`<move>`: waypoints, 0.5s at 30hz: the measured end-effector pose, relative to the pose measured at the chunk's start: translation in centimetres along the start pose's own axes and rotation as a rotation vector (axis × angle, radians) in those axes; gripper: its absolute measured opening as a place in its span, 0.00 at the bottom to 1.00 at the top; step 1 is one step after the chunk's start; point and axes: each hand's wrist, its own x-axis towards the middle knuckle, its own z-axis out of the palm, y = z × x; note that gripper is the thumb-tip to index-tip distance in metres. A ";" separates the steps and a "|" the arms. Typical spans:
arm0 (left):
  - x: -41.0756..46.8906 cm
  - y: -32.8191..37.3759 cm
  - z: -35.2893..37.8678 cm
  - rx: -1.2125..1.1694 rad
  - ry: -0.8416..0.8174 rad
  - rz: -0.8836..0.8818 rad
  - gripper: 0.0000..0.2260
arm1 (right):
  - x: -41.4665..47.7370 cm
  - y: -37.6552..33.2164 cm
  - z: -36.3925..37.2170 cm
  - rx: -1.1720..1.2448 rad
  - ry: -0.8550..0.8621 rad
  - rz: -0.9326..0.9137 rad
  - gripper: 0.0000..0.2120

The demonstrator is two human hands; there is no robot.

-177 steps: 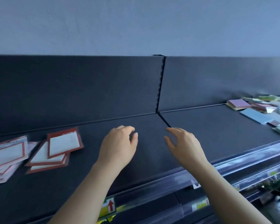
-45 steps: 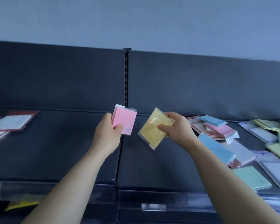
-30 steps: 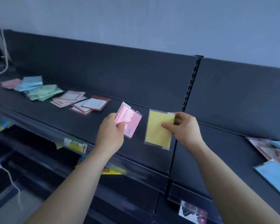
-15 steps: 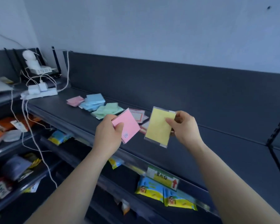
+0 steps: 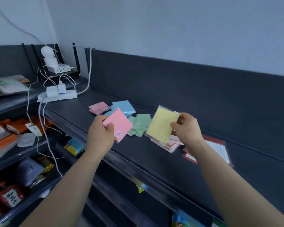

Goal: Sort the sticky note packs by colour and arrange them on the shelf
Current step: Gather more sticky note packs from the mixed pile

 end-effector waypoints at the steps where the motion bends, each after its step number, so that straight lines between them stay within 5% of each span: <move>1: 1.0 -0.3 -0.1 -0.010 0.012 0.001 0.08 | 0.8 -0.3 0.8 0.015 -0.017 -0.004 0.09; 15: 15.9 -6.3 -2.6 -0.020 0.142 -0.144 0.11 | 6.7 -3.7 11.2 0.168 -0.035 -0.005 0.09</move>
